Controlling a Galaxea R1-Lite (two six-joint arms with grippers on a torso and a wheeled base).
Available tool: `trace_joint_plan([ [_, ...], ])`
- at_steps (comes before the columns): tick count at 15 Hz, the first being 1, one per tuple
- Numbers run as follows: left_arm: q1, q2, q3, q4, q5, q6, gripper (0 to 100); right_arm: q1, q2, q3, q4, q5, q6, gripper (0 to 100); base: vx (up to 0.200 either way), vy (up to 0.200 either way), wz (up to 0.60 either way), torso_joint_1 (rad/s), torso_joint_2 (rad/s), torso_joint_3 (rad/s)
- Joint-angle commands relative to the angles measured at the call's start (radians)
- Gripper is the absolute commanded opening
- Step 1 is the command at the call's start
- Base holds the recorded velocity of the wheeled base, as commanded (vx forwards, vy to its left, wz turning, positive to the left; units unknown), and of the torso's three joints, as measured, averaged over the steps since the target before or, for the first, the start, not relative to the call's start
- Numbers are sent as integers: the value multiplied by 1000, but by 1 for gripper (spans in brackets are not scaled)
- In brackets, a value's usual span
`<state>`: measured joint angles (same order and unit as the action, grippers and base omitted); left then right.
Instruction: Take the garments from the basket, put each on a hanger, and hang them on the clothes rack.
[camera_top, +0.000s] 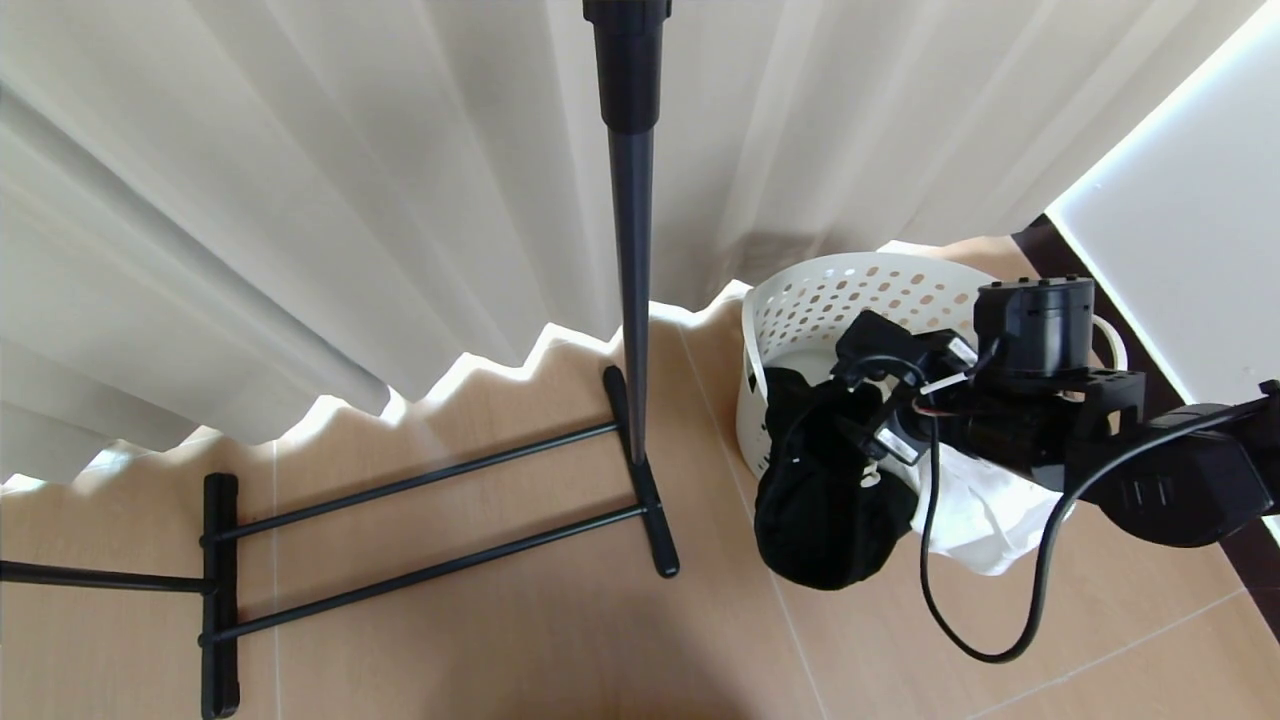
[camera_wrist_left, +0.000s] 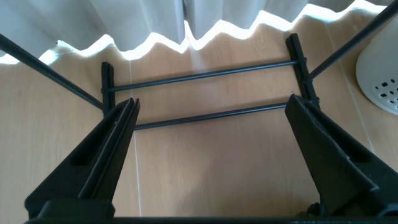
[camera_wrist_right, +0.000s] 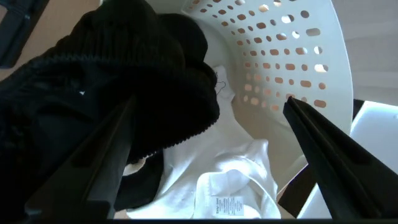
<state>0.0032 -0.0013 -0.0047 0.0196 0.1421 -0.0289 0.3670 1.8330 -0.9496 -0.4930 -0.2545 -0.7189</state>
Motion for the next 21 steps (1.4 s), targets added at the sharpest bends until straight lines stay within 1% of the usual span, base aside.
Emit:
trace_joint_plan([
  [1, 0, 1, 0, 0, 1, 0, 100, 0, 78, -21, -33, -12, 1, 100, 0, 0, 0, 0, 0, 0],
  [4, 0, 1, 0, 0, 1, 0, 100, -2, 134, -48, -79, -20, 1, 100, 0, 0, 0, 0, 0, 0],
  [7, 0, 1, 0, 0, 1, 0, 100, -10, 180, -100, -84, -20, 1, 100, 0, 0, 0, 0, 0, 0],
  [9, 0, 1, 0, 0, 1, -2, 100, -13, 196, -117, -84, -20, 3, 100, 0, 0, 0, 0, 0, 0],
  [10, 0, 1, 0, 0, 1, 0, 100, -20, 203, -118, -90, -20, 4, 0, 0, 0, 0, 0, 0, 0],
  [11, 0, 1, 0, 0, 1, -2, 100, -23, 203, -118, -96, -20, 7, 0, 0, 0, 0, 0, 0, 0],
  [12, 0, 1, 0, 0, 1, 0, 100, -23, 200, -110, -107, -20, 33, 0, 0, 0, 0, 0, 0, 0],
  [13, 0, 1, 0, 0, 1, 0, 100, -23, 189, -97, -110, -19, 64, 0, 0, 0, 0, 0, 0, 0],
  [14, 0, 1, 0, 0, 1, 0, 100, -22, 175, -78, -118, -17, 122, 0, 0, 0, 0, 0, 0, 0],
  [15, 0, 1, 0, 0, 1, 0, 100, -16, 146, -52, -128, -17, 210, 0, 0, 0, 0, 0, 0, 0],
  [16, 0, 1, 0, 0, 1, 0, 100, 0, 77, -11, -148, -19, 339, 0, 0, 0, 0, 0, 0, 0],
  [17, 0, 1, 0, 0, 1, 0, 100, 18, 20, 22, -156, -20, 411, 0, 0, 0, 0, 0, 0, 0],
  [18, 0, 1, 0, 0, 1, 0, 100, 47, -81, 69, -162, -19, 501, 0, 0, 0, 0, 0, 0, 0],
  [19, 0, 1, 0, 0, 1, 0, 100, 86, -285, 130, -157, -11, 622, 0, 0, 0, 0, 0, 0, 0],
  [20, 0, 1, 0, 0, 1, 0, 100, 107, -390, 163, -148, -5, 687, 0, 0, 0, 0, 0, 0, 0],
  [21, 0, 1, 0, 0, 1, 0, 100, 113, -455, 187, -147, -2, 714, 0, 0, 0, 0, 0, 0, 0],
])
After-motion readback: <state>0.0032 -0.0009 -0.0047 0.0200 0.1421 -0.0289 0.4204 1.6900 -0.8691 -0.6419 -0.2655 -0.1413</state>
